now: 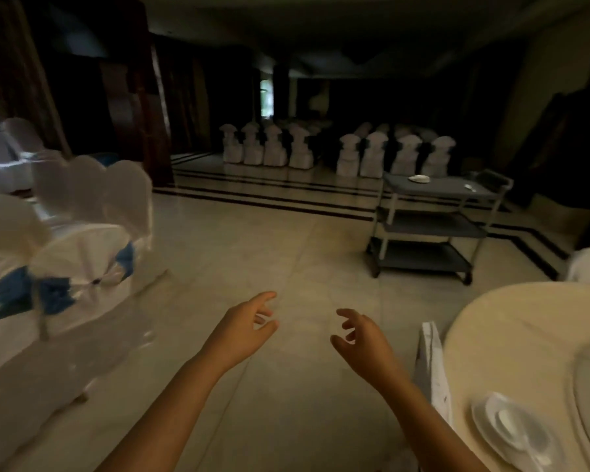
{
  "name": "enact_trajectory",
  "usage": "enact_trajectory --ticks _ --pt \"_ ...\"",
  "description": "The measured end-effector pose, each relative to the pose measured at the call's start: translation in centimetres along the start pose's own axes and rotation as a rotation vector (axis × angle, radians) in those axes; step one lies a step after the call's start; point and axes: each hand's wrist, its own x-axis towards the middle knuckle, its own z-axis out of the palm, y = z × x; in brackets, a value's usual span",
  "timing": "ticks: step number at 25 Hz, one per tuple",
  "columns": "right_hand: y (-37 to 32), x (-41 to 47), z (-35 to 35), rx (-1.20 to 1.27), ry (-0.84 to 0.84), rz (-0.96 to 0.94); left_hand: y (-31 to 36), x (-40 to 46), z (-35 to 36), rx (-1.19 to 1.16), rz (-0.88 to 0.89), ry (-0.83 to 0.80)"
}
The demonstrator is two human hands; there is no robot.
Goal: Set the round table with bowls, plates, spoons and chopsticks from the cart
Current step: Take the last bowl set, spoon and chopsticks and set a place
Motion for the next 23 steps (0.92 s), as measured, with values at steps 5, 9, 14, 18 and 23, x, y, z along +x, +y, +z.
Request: enact_trajectory --ticks 5,9,14,18,23 --pt "6.8 16.3 -2.5 -0.063 0.122 0.057 0.1 18.7 6.2 -0.004 0.131 -0.114" --pt "10.1 30.4 -5.7 -0.081 0.203 0.11 1.9 34.2 8.5 -0.003 0.172 -0.156" --pt "14.4 45.1 -8.5 -0.106 0.246 0.16 2.3 50.7 11.8 -0.031 0.203 -0.194" --pt "19.2 55.9 -9.3 -0.101 0.3 0.212 1.3 63.9 16.3 -0.061 0.25 -0.247" --pt "23.1 69.3 -12.6 -0.03 0.396 0.31 2.1 81.2 20.1 -0.079 0.298 -0.334"
